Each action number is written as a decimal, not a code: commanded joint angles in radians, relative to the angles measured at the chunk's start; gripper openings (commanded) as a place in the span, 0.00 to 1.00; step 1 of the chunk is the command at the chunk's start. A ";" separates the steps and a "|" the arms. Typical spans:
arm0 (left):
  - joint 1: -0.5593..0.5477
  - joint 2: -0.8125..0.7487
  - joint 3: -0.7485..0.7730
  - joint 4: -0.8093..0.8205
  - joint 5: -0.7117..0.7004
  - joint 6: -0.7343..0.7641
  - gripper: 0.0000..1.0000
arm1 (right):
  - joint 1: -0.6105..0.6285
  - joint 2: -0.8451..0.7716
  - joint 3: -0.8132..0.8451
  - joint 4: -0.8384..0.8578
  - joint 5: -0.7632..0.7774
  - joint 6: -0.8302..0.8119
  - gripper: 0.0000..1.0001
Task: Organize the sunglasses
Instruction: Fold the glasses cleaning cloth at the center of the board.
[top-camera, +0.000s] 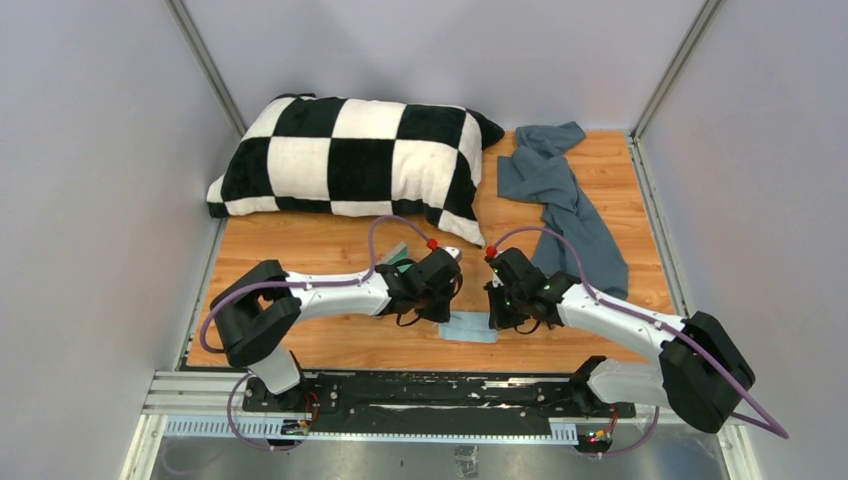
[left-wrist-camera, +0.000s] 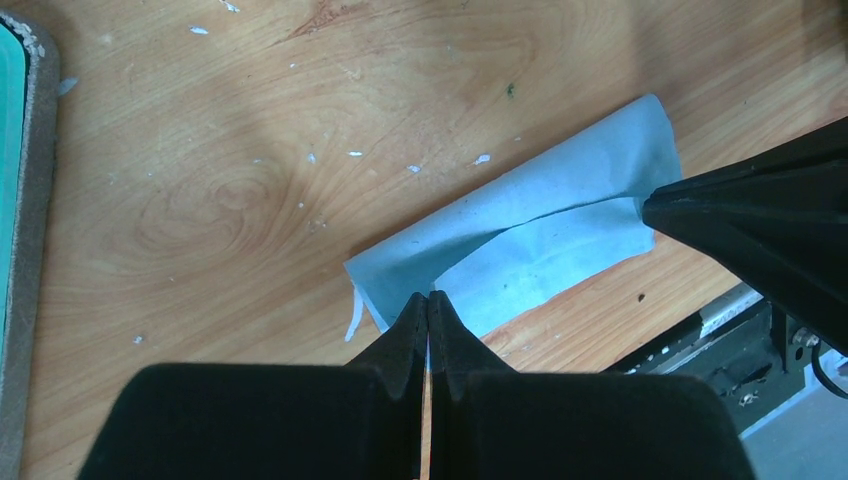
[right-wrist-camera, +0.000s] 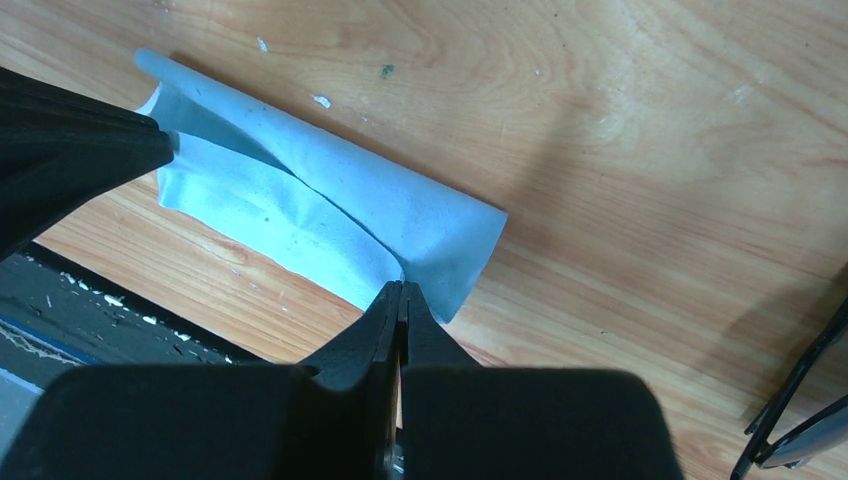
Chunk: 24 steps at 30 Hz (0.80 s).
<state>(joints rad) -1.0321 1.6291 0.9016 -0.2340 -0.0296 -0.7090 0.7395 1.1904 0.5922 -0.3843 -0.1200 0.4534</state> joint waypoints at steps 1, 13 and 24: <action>-0.014 -0.029 -0.028 0.003 -0.006 -0.016 0.00 | 0.023 -0.003 -0.022 -0.028 0.019 0.017 0.00; -0.021 -0.028 -0.040 0.012 -0.006 -0.026 0.00 | 0.032 0.010 -0.028 -0.018 0.022 0.026 0.00; -0.030 -0.047 -0.040 -0.002 -0.004 -0.028 0.00 | 0.039 -0.001 -0.033 -0.024 0.022 0.033 0.00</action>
<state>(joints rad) -1.0470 1.6089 0.8692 -0.2329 -0.0292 -0.7330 0.7586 1.2022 0.5785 -0.3851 -0.1177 0.4751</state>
